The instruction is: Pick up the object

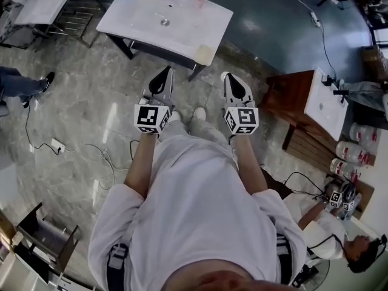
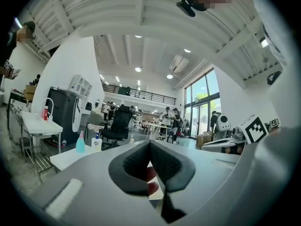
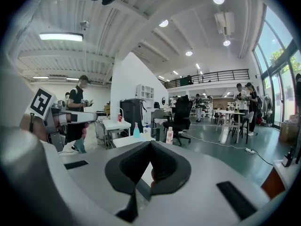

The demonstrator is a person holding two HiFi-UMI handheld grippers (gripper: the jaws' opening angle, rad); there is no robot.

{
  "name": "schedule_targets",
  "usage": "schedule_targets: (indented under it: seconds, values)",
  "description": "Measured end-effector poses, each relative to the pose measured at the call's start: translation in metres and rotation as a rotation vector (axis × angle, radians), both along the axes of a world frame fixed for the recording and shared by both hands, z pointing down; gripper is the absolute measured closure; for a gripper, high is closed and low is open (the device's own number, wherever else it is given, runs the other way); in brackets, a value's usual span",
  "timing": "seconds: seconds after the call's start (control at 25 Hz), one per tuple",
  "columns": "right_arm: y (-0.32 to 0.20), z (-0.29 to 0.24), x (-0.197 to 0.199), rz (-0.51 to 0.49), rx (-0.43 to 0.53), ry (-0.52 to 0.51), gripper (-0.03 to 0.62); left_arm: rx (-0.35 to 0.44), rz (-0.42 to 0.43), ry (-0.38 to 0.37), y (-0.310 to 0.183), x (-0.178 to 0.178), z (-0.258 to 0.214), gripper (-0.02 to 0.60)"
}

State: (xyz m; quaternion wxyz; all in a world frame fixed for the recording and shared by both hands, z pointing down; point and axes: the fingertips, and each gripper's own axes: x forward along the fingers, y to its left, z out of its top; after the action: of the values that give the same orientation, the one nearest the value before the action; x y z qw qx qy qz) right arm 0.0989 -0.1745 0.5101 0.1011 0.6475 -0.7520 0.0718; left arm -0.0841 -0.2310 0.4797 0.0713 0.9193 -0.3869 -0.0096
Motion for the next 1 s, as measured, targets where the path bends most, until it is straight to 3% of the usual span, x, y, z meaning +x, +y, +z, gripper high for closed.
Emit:
schedule_targets:
  seconds: [0.48,0.68,1.0]
  values:
    - [-0.053,0.04,0.022,-0.03,-0.069,-0.075,0.586,-0.003,-0.112,-0.048,-0.029,-0.007,0.001,0.583]
    - [-0.071,0.071,0.026,-0.052,-0.155,-0.124,0.433,-0.023,-0.162,-0.071,-0.035,-0.015,0.006,0.583]
    - [-0.102,0.132,0.029,-0.081,-0.304,-0.173,0.255,-0.056,-0.256,-0.127,-0.028,-0.039,0.015,0.583]
